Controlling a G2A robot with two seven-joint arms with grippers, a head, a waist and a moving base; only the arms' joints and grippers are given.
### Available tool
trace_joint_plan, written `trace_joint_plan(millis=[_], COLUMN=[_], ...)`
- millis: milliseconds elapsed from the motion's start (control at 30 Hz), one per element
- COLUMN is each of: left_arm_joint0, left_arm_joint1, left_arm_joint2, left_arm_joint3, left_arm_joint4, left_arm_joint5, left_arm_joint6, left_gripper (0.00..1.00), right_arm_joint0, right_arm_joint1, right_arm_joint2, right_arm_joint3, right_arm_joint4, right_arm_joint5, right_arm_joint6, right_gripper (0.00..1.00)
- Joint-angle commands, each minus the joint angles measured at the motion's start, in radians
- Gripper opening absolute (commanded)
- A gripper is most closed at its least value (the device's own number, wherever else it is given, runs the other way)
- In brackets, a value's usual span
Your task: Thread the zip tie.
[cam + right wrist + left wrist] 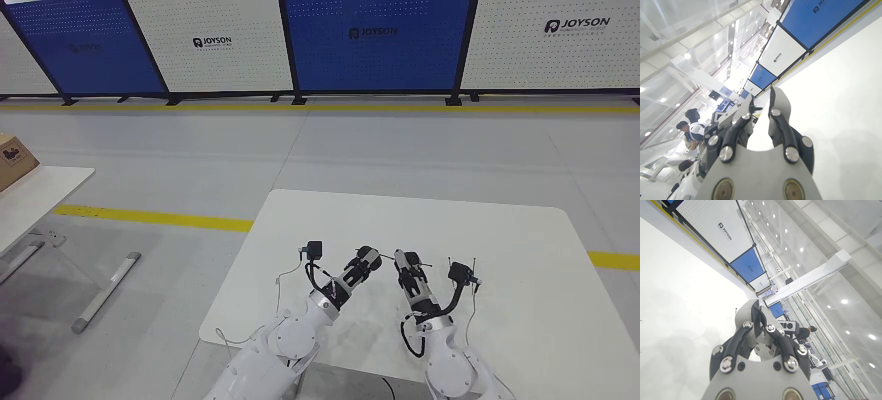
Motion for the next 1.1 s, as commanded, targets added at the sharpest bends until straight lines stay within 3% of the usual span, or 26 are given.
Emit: trace_joint_plan(millis=[0,667,767,833,1067], left_arm_joint0=[0.0,0.0,0.0,0.0,0.0], left_arm_joint1=[0.0,0.0,0.0,0.0,0.0], left_arm_joint2=[0.0,0.0,0.0,0.0,0.0], left_arm_joint3=[0.0,0.0,0.0,0.0,0.0], left_arm_joint4=[0.0,0.0,0.0,0.0,0.0], left_arm_joint5=[0.0,0.0,0.0,0.0,0.0], left_arm_joint6=[0.0,0.0,0.0,0.0,0.0], left_gripper=[0.0,0.0,0.0,0.0,0.0], right_arm_joint0=[-0.001,-0.031,-0.029,-0.028,-0.025], right_arm_joint1=[-0.001,-0.002,-0.003,-0.004,-0.006], right_arm_joint2=[0.0,0.011,0.01,0.009,0.009], right_arm_joint3=[0.0,-0.012,-0.011,-0.009,-0.008], right_arm_joint4=[-0.003,-0.031,-0.032,-0.033,-0.035], right_arm_joint5=[0.001,-0.01,-0.008,-0.008,-0.007], right_arm_joint6=[-0.003,-0.025,-0.025,-0.024,-0.025], right_gripper=[0.31,0.25,0.15,0.0,0.0])
